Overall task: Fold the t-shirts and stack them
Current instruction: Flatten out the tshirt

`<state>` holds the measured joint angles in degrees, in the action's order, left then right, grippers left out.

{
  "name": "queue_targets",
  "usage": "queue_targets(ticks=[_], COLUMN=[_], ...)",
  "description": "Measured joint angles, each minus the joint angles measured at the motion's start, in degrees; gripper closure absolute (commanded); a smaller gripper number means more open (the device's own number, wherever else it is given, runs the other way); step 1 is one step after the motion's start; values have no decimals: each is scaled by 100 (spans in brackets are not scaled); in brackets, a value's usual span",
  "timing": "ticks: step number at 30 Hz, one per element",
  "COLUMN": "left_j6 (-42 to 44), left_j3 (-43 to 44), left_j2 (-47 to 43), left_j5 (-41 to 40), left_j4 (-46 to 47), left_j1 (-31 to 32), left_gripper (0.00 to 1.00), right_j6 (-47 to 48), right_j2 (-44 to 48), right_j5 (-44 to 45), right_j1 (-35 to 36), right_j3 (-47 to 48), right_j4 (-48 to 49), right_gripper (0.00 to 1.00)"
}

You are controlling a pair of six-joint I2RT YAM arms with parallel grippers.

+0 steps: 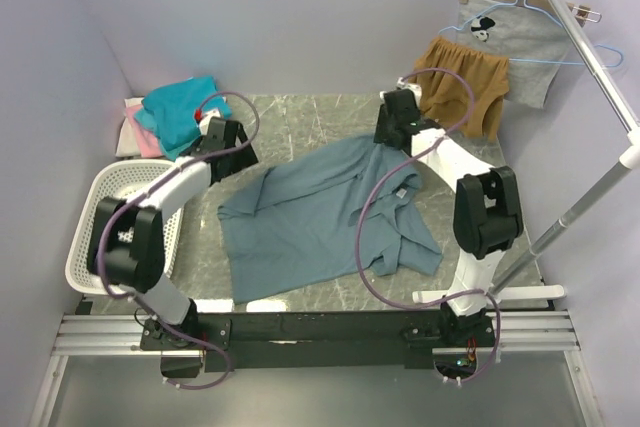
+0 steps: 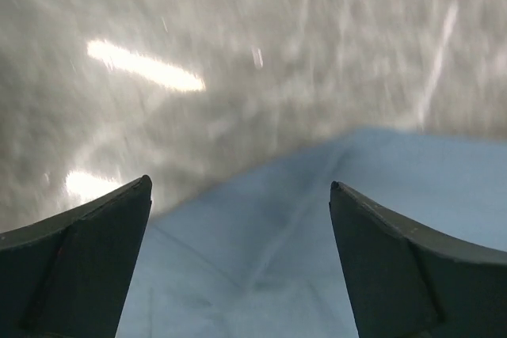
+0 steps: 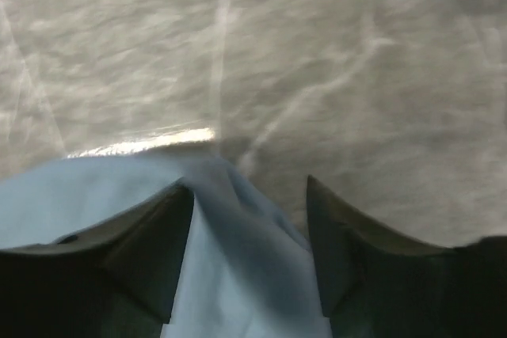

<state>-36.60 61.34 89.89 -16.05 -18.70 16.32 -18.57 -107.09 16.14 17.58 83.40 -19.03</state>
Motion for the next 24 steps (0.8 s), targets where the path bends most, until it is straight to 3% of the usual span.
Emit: queue_targets(ticks=[1,5,9,13,19,24], left_j6=[4,13,-13,-96,-356,-479], left_j3=[221,289,-332,-942,-2190,-2535], left_j2=[203,197,-551,-1132,-1464,-1456], left_j5=[-142,-151,437,824,798,361], left_j4=[-13,42,195,295,603,920], left_j1=[-44,-87,-44,186,612,787], left_gripper=[1,1,1,9,12,12], right_j6=[26,26,-2,-61,-118,-142], right_j2=[83,503,868,1176,1202,1196], right_j5=[61,138,-144,-608,-1067,-1346], right_j1=[-94,-321,-345,-330,-321,-321], right_j3=[-125,-632,-938,-1388,-1812,-1902], right_j4=[111,168,105,96,42,61], right_gripper=[21,20,19,19,19,20])
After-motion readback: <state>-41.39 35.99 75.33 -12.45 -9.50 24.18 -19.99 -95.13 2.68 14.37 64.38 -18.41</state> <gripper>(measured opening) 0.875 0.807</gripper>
